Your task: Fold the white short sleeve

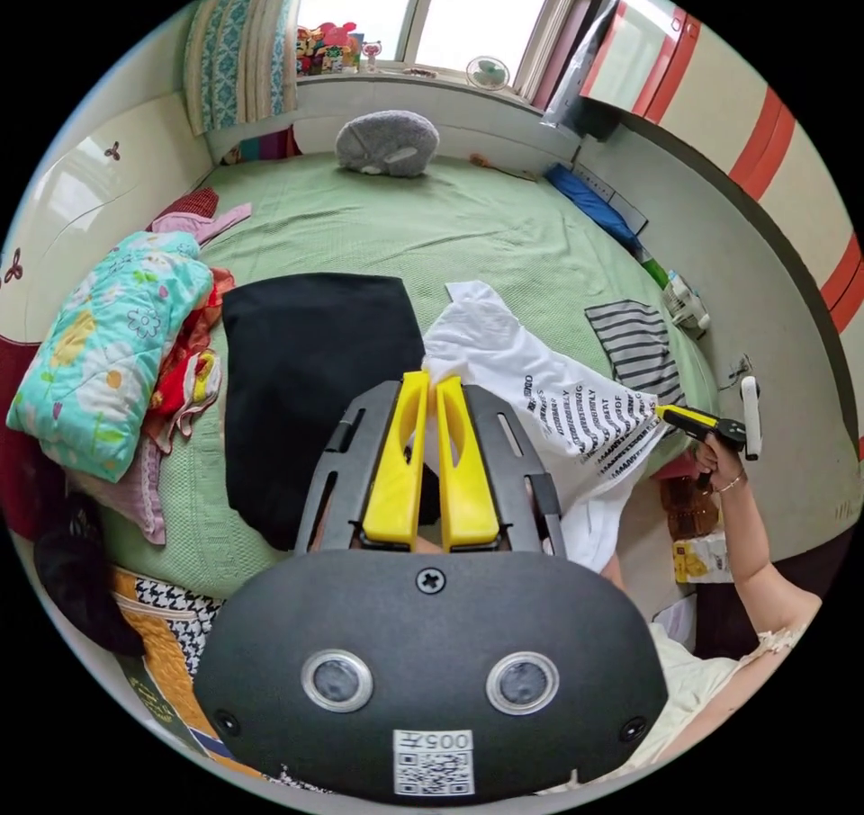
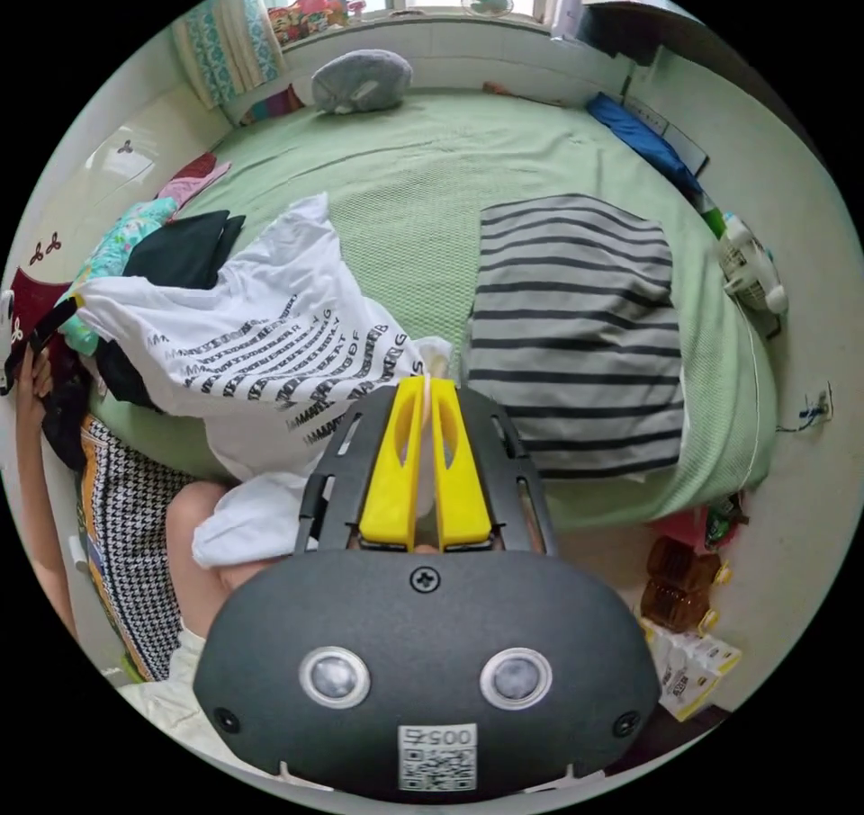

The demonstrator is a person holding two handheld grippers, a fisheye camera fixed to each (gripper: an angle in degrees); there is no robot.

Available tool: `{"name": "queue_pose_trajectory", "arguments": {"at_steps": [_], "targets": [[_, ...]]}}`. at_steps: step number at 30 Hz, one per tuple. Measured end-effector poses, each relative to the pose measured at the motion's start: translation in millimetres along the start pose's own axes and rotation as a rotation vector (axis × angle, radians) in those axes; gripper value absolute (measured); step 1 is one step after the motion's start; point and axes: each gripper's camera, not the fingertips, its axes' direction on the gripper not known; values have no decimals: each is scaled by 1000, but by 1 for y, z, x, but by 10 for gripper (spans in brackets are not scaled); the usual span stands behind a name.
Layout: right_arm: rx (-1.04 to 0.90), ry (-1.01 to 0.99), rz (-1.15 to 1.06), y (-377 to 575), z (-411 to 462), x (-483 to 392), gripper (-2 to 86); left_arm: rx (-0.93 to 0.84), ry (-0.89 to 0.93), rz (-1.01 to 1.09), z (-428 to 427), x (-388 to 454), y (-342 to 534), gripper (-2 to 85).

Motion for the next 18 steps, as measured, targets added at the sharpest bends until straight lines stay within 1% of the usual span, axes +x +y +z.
{"name": "queue_pose_trajectory", "arguments": {"at_steps": [7,9,11,13,15,18], "targets": [[16,25,42,36,-33,21,-17,-16,72,46,25,24,-12,12],[-10,39,41,40,-26,21,-16,-21,88,49,32,28,-13,14],[-115,49,7,39,-3,17,-14,-37,102,48,42,31,-14,14],[-131,70,-17,36,5,12,-13,-47,118,41,49,30,-15,14],[-73,66,-26,29,1,5,-13,-59,136,29,55,29,-17,13],[12,3,-74,5,-9,-15,-5,-60,137,24,60,27,-21,12]]}}
